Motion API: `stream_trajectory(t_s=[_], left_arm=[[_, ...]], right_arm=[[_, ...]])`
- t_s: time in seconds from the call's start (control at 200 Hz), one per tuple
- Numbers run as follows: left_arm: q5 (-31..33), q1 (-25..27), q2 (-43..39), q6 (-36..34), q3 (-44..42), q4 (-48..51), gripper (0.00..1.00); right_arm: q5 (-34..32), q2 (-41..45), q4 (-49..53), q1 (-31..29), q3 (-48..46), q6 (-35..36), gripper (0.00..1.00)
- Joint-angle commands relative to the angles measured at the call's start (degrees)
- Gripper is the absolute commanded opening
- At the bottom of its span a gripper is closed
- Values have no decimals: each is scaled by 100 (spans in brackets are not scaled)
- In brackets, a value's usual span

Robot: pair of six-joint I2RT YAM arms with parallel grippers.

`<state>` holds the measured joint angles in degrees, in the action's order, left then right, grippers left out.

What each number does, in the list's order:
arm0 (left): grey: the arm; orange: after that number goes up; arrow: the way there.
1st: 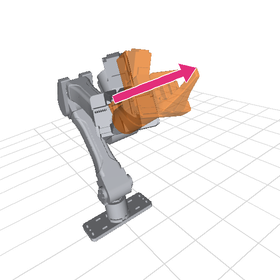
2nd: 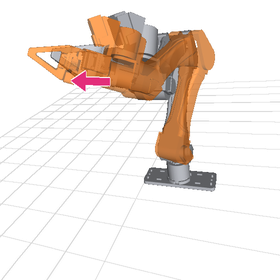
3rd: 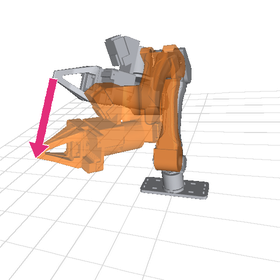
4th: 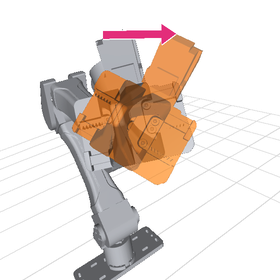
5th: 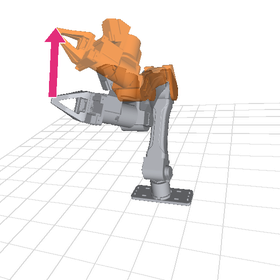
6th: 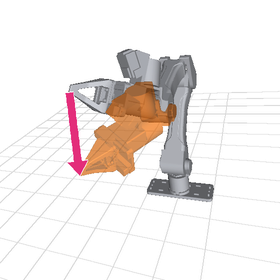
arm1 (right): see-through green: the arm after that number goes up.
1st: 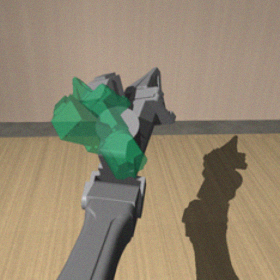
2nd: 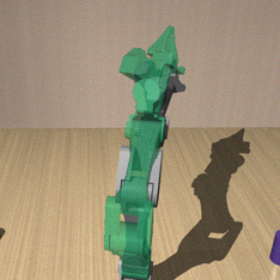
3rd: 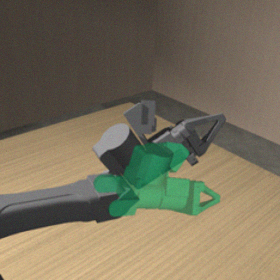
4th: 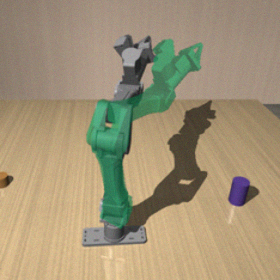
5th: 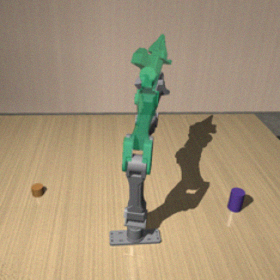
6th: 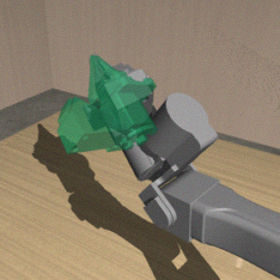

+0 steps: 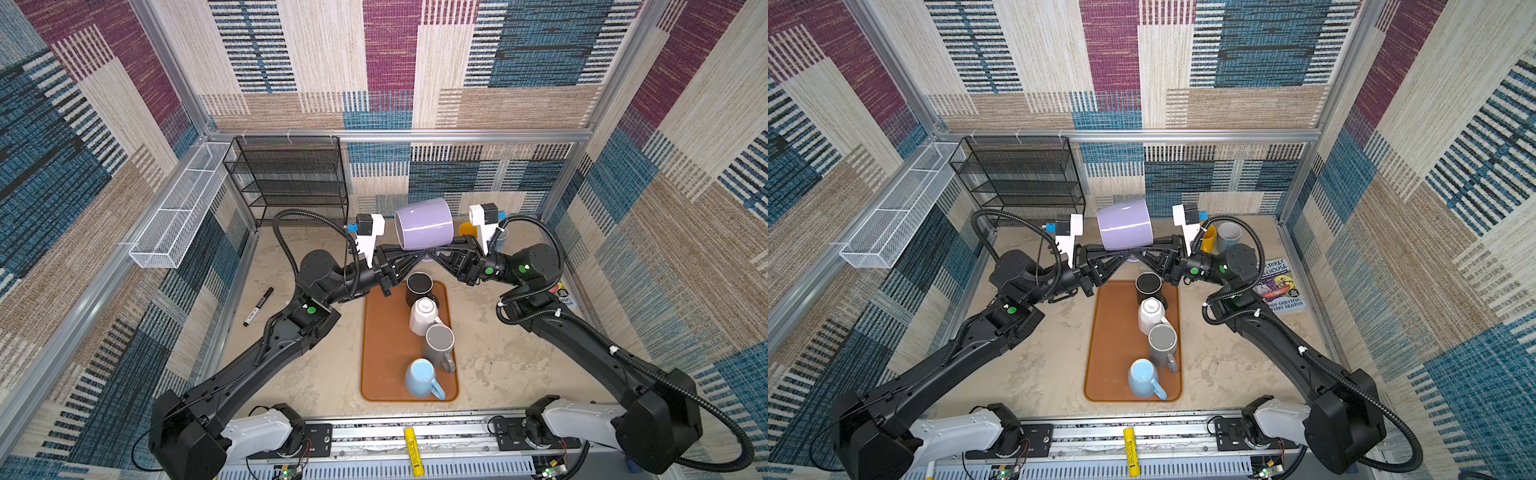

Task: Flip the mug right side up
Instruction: 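Close the right gripper on the purple mug's rim beside the left gripper, then open and withdraw the left gripper while the right gripper carries the purple mug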

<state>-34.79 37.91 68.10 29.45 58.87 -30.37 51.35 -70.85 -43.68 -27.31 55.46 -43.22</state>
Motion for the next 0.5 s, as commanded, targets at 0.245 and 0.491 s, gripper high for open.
stream_trajectory(t_s=[0.245,0.491], left_arm=[[347,19,-173,-741,55,885,13],[445,15,-170,-792,127,1172,37]], right_arm=[[-393,36,-62,-32,72,-134,0],[-444,19,-62,-31,63,-107,0]])
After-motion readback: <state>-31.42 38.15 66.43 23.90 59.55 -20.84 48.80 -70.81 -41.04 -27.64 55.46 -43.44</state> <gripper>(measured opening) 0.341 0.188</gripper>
